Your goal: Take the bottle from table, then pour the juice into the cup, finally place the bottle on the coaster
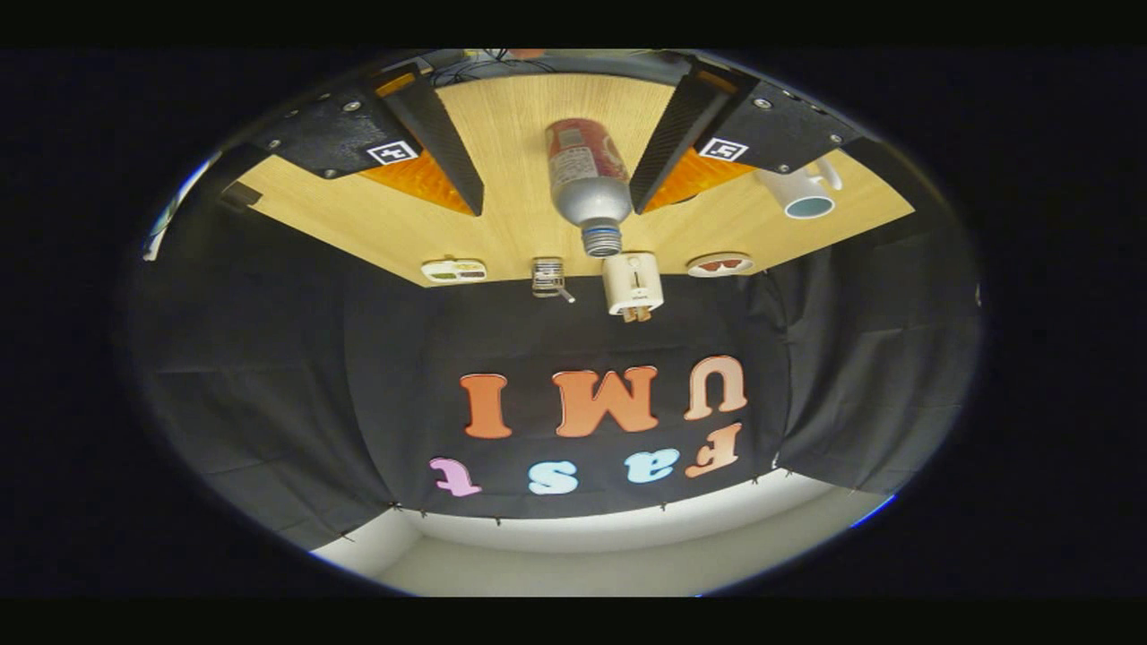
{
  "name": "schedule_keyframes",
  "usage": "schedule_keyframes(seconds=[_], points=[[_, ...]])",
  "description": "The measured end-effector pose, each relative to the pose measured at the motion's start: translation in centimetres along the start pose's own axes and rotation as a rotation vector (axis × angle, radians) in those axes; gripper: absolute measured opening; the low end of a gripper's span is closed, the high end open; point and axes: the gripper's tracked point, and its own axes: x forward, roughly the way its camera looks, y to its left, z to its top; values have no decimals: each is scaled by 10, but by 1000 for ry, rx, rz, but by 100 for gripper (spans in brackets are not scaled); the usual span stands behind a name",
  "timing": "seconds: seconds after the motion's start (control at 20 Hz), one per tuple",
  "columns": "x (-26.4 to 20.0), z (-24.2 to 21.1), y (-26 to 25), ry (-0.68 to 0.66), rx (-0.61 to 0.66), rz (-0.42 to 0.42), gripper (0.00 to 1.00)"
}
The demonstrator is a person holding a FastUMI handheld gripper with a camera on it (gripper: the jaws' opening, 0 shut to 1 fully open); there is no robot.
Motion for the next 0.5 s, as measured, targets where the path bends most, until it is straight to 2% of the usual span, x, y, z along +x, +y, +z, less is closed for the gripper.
schedule_keyframes(seconds=[0.25, 0.5], points=[[9, -12, 20, 31, -33, 45, 98], [22, -29, 26, 71, -54, 49, 98]])
